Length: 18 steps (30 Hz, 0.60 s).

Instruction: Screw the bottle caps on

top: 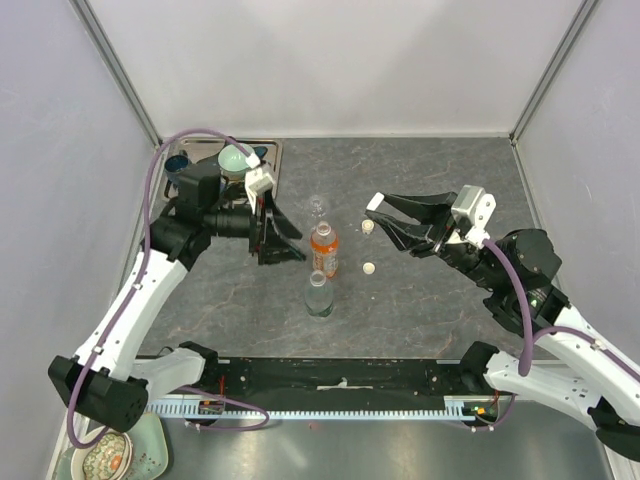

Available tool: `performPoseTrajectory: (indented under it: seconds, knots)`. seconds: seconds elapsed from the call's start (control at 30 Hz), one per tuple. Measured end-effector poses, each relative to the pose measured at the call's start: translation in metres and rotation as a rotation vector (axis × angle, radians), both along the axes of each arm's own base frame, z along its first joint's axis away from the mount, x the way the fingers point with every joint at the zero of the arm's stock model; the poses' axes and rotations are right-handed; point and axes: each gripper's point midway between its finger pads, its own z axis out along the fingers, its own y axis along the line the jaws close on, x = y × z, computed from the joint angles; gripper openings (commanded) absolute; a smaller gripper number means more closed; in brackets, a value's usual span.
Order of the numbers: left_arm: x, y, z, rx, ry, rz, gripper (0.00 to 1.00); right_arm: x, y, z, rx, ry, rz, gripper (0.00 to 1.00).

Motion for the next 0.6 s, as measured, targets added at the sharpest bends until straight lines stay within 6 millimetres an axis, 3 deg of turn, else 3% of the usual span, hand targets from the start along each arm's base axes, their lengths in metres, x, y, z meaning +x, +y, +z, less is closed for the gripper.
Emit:
performPoseTrajectory:
  seconds: [0.13,0.17,0.27,0.6]
  knots:
    - [-0.013,0.008,-0.057,0.085,0.015,-0.034,0.89,0.002,-0.002,-0.001,-0.009,0.020,-0.016,0.27]
    - [-0.017,0.009,-0.073,0.105,0.028,-0.049,0.96,0.002,-0.003,-0.002,-0.012,0.025,-0.018,0.27]
    - [-0.027,0.011,-0.096,0.135,0.038,-0.086,1.00,0.004,-0.002,-0.006,-0.024,0.038,-0.024,0.27]
    - [-0.036,0.001,-0.109,0.157,-0.030,-0.162,1.00,0.006,-0.004,-0.005,-0.027,0.046,-0.036,0.27]
